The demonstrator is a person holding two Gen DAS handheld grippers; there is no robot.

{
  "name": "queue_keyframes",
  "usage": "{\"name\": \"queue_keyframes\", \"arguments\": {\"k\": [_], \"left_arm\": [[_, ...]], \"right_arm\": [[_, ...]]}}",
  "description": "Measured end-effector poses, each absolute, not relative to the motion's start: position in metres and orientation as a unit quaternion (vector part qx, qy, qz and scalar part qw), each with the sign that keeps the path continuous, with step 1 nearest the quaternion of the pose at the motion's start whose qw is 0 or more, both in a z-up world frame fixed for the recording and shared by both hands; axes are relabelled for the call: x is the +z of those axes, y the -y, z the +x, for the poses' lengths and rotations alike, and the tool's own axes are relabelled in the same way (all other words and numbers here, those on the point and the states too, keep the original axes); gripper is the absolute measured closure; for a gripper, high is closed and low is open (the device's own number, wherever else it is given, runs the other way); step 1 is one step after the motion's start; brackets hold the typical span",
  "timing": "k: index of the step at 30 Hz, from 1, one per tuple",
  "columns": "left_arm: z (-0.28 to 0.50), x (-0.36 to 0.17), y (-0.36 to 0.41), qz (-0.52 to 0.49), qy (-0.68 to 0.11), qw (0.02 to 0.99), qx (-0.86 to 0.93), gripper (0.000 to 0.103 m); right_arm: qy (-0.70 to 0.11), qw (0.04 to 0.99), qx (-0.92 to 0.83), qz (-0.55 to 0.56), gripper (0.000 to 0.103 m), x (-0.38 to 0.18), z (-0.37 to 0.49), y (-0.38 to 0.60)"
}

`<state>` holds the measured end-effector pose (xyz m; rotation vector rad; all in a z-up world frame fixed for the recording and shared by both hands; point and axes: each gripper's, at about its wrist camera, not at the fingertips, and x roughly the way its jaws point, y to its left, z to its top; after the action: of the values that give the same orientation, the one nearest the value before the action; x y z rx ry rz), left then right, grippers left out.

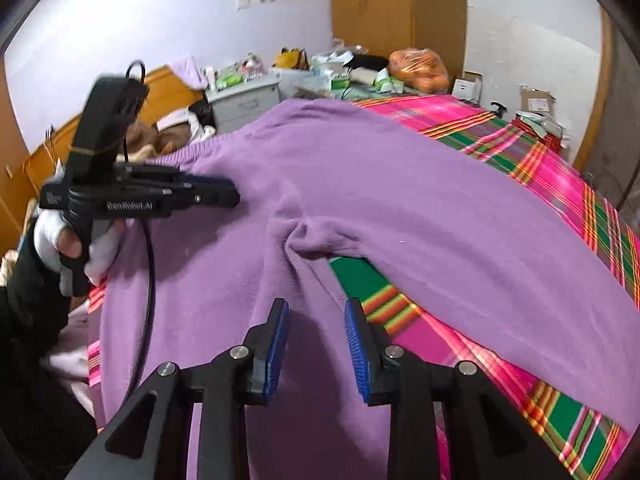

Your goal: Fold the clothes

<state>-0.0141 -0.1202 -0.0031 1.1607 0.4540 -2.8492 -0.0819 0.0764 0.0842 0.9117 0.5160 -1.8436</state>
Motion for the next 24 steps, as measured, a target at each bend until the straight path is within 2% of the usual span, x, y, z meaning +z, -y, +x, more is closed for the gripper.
{"name": "queue_keyframes", "arguments": {"k": [2,3,4,5,14,17,24], "left_arm": [[-0.014,-0.003,0.121,0.372,-0.15,0.014,-0.916,0.081],[-0.014,-0.003,0.122,0.372,-0.152,0.013,-0.916,0.081],[-0.014,-0.004,0.123,0.371,-0.153,0.012,-0.916,0.081],[-0.013,-0.004,0.123,0.371,-0.154,0.012,-0.916,0.081],[-0.012,-0.005,0.125,0.368,-0.165,0.005,-0.915,0.081],[-0.012,-0.005,0.125,0.368,-0.166,0.005,-0.915,0.081],[-0.013,-0.005,0.123,0.369,-0.165,0.006,-0.915,0.081]], "right_arm": [[-0.224,0.485,-0.754,0.381,0.073,0.078,-0.084,-0.067],[-0.219,0.482,-0.756,0.386,0.077,0.076,-0.088,-0.066],[-0.213,0.479,-0.757,0.39,0.093,0.074,-0.092,-0.065],[-0.194,0.481,-0.757,0.397,0.099,0.074,-0.098,-0.067],[0.013,0.446,-0.763,0.469,0.102,0.06,-0.159,-0.123],[0.019,0.426,-0.779,0.46,0.1,0.067,-0.159,-0.132],[-0.012,0.463,-0.795,0.392,0.094,0.097,-0.14,-0.113]]}}
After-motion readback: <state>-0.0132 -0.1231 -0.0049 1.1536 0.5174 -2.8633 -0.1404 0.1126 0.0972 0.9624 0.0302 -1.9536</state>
